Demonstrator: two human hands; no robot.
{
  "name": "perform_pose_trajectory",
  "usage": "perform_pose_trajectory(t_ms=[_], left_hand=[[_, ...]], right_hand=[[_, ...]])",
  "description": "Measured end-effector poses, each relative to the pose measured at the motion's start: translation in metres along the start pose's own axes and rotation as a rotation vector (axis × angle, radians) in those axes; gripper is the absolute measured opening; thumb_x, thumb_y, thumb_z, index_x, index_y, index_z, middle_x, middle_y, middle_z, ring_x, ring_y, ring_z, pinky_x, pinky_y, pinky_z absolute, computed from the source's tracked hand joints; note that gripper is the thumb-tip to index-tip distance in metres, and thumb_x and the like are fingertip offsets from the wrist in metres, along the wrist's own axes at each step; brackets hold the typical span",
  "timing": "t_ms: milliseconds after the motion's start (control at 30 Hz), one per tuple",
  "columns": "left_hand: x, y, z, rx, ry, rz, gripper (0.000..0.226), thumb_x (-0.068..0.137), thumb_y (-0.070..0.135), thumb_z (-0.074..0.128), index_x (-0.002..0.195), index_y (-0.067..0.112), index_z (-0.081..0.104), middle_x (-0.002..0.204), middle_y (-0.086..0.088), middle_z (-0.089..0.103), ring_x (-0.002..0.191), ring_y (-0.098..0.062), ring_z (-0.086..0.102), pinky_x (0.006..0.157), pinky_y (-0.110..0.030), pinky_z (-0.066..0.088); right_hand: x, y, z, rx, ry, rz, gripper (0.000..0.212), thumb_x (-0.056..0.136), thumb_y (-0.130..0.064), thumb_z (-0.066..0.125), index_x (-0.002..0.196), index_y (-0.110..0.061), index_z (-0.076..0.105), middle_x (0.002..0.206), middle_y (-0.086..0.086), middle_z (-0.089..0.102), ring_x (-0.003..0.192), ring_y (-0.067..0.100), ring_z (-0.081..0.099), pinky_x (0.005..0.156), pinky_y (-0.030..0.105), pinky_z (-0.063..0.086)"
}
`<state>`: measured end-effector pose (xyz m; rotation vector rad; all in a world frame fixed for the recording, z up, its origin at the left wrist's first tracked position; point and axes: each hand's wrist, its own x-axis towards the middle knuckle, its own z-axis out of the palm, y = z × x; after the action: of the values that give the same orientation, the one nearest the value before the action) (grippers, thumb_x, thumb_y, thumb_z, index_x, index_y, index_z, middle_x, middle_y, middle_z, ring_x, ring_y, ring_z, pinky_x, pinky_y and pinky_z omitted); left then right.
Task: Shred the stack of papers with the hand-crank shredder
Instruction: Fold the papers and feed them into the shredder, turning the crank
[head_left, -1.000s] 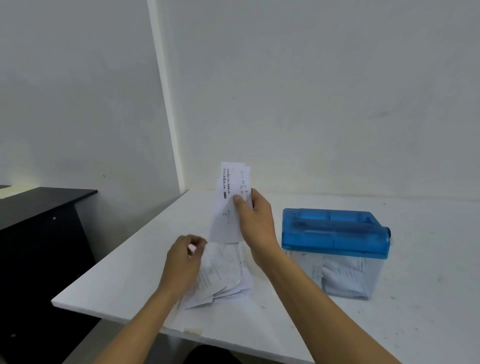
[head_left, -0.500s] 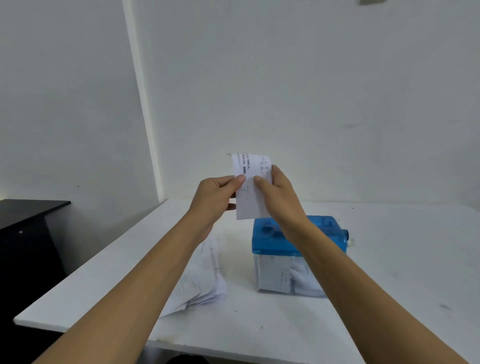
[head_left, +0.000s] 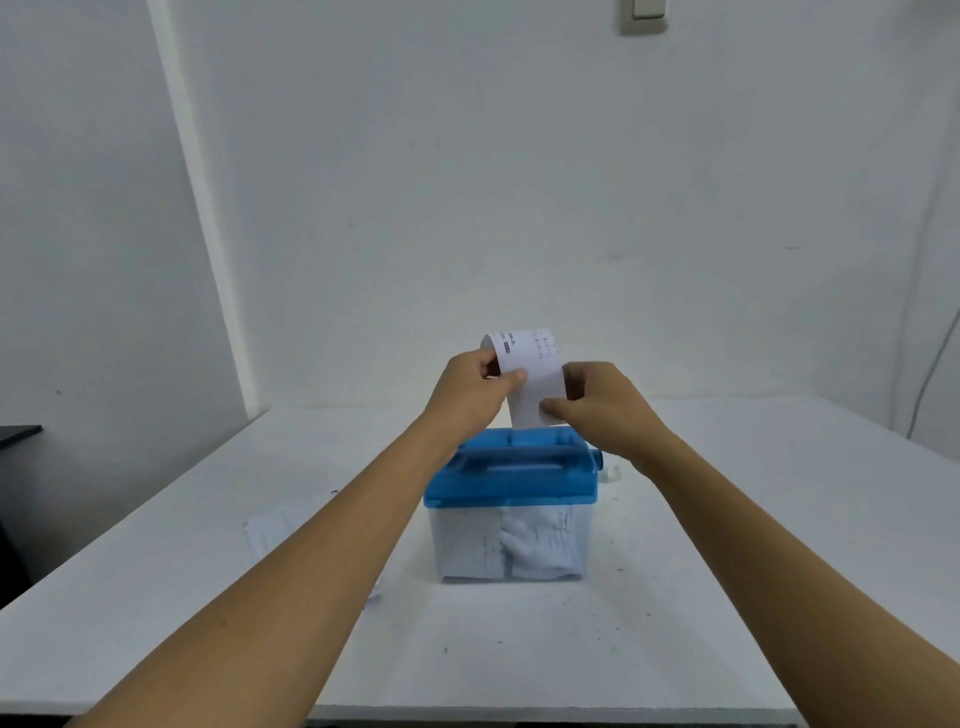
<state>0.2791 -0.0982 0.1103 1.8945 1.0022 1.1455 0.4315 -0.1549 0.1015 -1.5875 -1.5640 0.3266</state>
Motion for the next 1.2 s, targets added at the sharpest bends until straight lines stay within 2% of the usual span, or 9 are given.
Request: perform_pose_trajectory(t_ms=[167,267,367,467,633,800,900,1033,1200], left_hand=[[-0.005,-0.024,-0.002,0.115,-0.104,0.004,0.026,0.088,0.021,0.077,0.112,0.022,0.067,0.100,0.012,0.070,0.094,-0.005,0.066,0.073,-0.009,0.050],[-0.004,-0.028,-0.003,0.141,-0.106,-0.006,0.022,0.086,0.021,0.080,0.103,0.023,0.067,0.098,0.012,0.070,0.091,-0.003,0.066,0.073,-0.010,0.049],[-0.004,-0.031,-0.003,0.149,-0.102,-0.008,0.019,0.084,0.020,0.081,0.099,0.024,0.070,0.097,0.011,0.072,0.091,-0.004,0.067,0.079,-0.014,0.051],[-0.005,-0.034,-0.007,0.172,-0.134,-0.001,0.022,0.084,0.021,0.082,0.104,0.017,0.073,0.101,0.005,0.075,0.094,-0.010,0.070,0.087,-0.023,0.055],[-0.005,-0.032,-0.006,0.286,-0.204,0.000,0.020,0.085,0.031,0.079,0.100,0.020,0.073,0.097,0.007,0.073,0.089,-0.011,0.067,0.072,-0.017,0.048],[-0.006,-0.032,-0.005,0.346,-0.198,-0.010,0.014,0.087,0.031,0.078,0.097,0.022,0.075,0.094,0.009,0.071,0.085,-0.006,0.064,0.066,-0.014,0.044],[-0.005,-0.034,-0.004,0.341,-0.190,-0.021,0.017,0.087,0.029,0.078,0.099,0.017,0.075,0.098,0.005,0.071,0.085,-0.006,0.063,0.064,-0.014,0.043],[-0.005,-0.034,-0.003,0.348,-0.182,-0.023,0.016,0.088,0.029,0.077,0.099,0.018,0.075,0.095,0.007,0.070,0.083,-0.006,0.062,0.064,-0.015,0.043],[-0.006,-0.034,-0.003,0.375,-0.191,-0.019,0.014,0.088,0.030,0.076,0.099,0.020,0.073,0.097,0.006,0.069,0.083,-0.006,0.062,0.064,-0.015,0.044]], right_hand=[[-0.007,0.018,0.006,-0.014,0.020,0.005,0.035,0.090,-0.018,0.070,0.124,-0.014,0.064,0.114,0.002,0.070,0.093,0.016,0.065,0.070,0.014,0.049],[-0.010,0.025,0.011,0.022,0.005,0.028,0.037,0.092,-0.021,0.069,0.127,-0.014,0.064,0.113,0.001,0.070,0.092,0.015,0.064,0.067,0.014,0.049],[-0.011,0.030,0.009,0.018,0.017,0.056,0.018,0.095,-0.028,0.063,0.104,-0.013,0.070,0.098,0.002,0.070,0.088,0.018,0.064,0.072,0.023,0.054],[-0.014,0.028,0.008,-0.038,0.007,0.044,0.015,0.097,-0.028,0.061,0.093,-0.015,0.067,0.095,-0.001,0.066,0.091,0.015,0.060,0.069,0.020,0.048],[-0.018,0.029,0.008,-0.082,0.023,0.012,0.011,0.098,-0.028,0.059,0.096,-0.019,0.064,0.102,-0.004,0.061,0.097,0.013,0.056,0.075,0.020,0.043],[-0.023,0.046,0.009,0.020,0.124,0.010,0.022,0.102,-0.018,0.051,0.120,-0.023,0.062,0.115,-0.009,0.061,0.097,0.006,0.056,0.070,0.013,0.047],[-0.043,0.067,0.011,0.062,0.304,-0.012,0.044,0.094,0.007,0.048,0.121,-0.027,0.055,0.120,-0.009,0.058,0.107,0.005,0.055,0.096,0.027,0.053],[-0.064,0.093,0.024,-0.195,0.080,-0.023,0.076,0.087,0.010,0.048,0.150,-0.029,0.031,0.153,-0.009,0.036,0.139,0.010,0.035,0.116,0.030,0.030],[-0.067,0.103,0.045,-0.200,-0.062,-0.062,0.085,0.089,-0.002,0.058,0.151,-0.039,0.012,0.155,-0.017,0.029,0.139,0.008,0.031,0.117,0.031,0.028]])
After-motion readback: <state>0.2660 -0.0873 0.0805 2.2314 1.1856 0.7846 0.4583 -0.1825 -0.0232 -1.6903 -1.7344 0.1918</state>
